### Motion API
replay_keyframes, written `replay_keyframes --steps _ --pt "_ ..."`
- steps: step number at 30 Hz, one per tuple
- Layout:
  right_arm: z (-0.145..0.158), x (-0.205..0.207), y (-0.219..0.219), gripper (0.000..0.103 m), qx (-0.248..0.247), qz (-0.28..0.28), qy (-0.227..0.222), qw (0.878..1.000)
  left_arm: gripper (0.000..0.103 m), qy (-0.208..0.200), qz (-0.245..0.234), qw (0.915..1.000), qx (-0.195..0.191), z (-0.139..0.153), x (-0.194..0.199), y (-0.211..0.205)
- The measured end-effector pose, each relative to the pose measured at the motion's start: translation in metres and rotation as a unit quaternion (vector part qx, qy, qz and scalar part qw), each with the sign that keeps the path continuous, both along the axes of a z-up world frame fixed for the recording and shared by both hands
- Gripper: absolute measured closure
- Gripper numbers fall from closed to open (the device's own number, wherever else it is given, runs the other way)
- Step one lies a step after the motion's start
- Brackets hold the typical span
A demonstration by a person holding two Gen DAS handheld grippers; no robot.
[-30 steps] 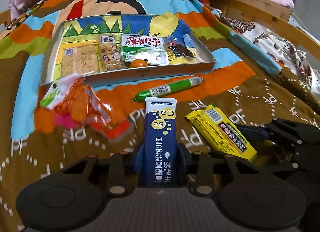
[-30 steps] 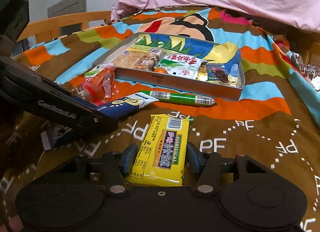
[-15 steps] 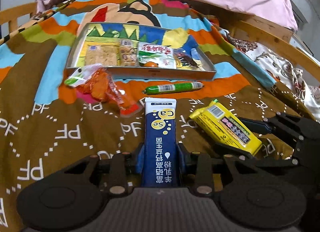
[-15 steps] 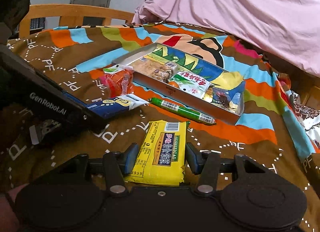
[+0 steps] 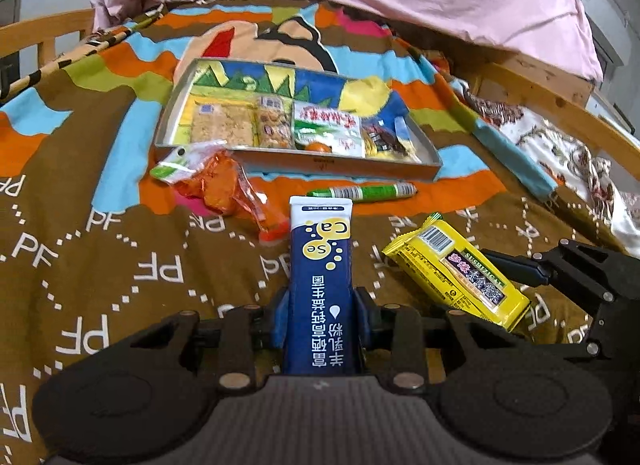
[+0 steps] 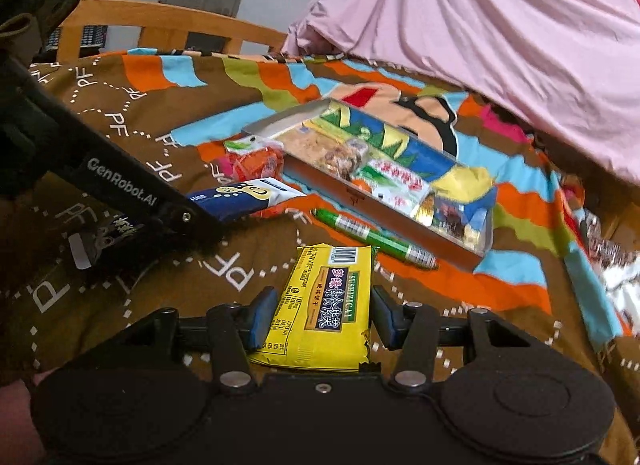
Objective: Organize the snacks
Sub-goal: 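Carry the stick pack and wafer bar over the tray with both grippers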
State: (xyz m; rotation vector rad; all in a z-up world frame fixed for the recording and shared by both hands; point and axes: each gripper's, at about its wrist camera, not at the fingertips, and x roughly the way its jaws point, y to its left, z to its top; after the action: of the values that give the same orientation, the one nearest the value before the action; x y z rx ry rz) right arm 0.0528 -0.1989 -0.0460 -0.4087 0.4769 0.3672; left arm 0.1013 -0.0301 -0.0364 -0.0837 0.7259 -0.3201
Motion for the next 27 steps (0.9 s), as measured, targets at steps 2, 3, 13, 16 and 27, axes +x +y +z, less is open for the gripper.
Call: replay_keyframes --steps 2,3,13,16,27 --pt "0.004 0.002 0.001 0.050 -0.001 0.007 -0.013 1.000 0.067 -0.010 0.008 0.9999 -0.005 0.003 0.000 0.002" --pt "0.006 0.003 0.001 0.050 -0.001 0.011 -0.019 1.000 0.067 -0.015 0.011 0.9998 -0.009 0.004 0.002 0.003" --pt "0.039 0.059 -0.003 0.050 0.001 0.020 -0.095 0.995 0.067 -0.080 0.036 0.9960 -0.018 0.051 0.047 0.010" --pt "0.053 0.085 -0.006 0.050 0.003 0.023 -0.122 0.992 0.067 -0.104 0.039 0.9936 -0.020 0.069 0.070 0.008" --pt "0.073 0.200 -0.006 0.050 0.002 0.015 -0.170 0.985 0.067 -0.136 0.038 0.9899 -0.016 0.081 0.174 -0.008"
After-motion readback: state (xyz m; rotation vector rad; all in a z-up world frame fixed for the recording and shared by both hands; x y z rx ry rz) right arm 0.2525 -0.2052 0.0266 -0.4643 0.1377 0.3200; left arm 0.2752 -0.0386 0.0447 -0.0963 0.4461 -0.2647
